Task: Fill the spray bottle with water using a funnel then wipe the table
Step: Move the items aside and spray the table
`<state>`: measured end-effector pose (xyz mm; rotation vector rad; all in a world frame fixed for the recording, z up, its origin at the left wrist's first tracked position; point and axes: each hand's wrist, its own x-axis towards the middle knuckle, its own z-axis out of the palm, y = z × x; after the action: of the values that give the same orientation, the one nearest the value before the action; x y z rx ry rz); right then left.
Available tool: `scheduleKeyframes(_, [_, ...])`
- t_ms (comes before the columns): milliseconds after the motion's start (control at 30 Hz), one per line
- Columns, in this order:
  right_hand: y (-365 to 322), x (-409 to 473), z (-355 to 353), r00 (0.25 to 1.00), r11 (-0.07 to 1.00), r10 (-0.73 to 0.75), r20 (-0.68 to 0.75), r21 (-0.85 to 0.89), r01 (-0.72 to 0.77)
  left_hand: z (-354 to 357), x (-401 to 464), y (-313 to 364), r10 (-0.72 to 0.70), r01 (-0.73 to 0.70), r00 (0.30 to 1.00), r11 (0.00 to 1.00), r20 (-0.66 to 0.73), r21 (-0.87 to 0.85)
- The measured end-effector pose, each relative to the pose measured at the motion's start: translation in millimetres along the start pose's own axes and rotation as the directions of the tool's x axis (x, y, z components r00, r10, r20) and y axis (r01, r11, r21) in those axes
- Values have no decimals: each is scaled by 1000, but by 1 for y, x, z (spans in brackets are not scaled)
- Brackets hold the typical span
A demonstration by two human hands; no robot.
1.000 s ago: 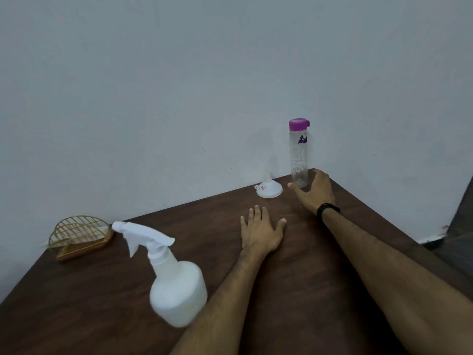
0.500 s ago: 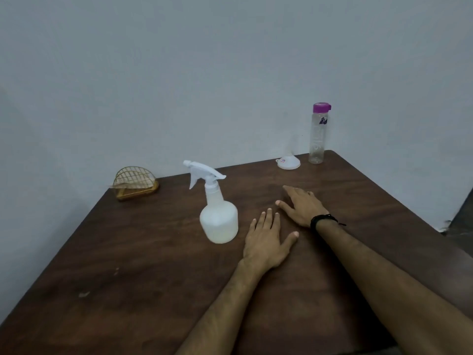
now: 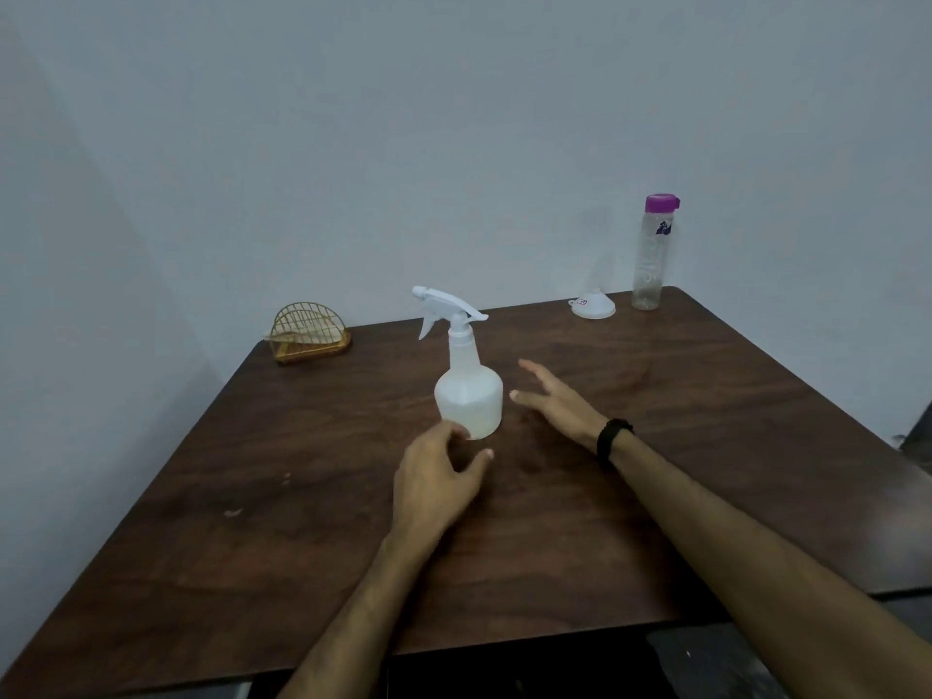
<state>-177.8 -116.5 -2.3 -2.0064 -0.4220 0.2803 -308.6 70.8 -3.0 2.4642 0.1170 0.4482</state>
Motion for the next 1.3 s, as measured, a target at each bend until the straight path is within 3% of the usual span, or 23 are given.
scheduleKeyframes(33, [-12,0,4,999,987,-36,-9,159,37,-3,5,-2,-62,55,995,995,-81,-78])
scheduleKeyframes(100, [-32,6,14,996,961,-87,-33,259,92,-9,18,-4,-191,163,973,966,-130,-201])
scheduleKeyframes(200, [-54,19,28,991,955,-131,-16,268,131,-9,40,-3,-284,276,959,914,18,-296])
scheduleKeyframes(400, [-59,21,50,983,967,-178,-37,179,182,5,63,6,-117,126,992,934,45,-334])
scheduleKeyframes(567, [-64,9,39,975,977,-210,-74,27,212,18,55,10,-119,128,992,929,45,-348])
scheduleKeyframes(667, [-68,3,34,972,971,-222,-83,73,228,34,44,17,-163,165,986,906,38,-389])
scheduleKeyframes(733, [-76,-1,31,962,955,-263,-78,120,271,29,31,28,-122,128,992,930,39,-344])
scheduleKeyframes(867, [-90,-7,20,923,899,-383,38,246,363,17,16,40,-96,114,993,925,68,-362])
scheduleKeyframes(1100, [-96,-15,7,981,979,-89,170,198,55,12,-10,70,-132,243,958,846,255,-474])
scheduleKeyframes(1300, [-92,-34,-7,950,988,134,282,33,-149,22,-39,102,-191,352,925,753,327,-555])
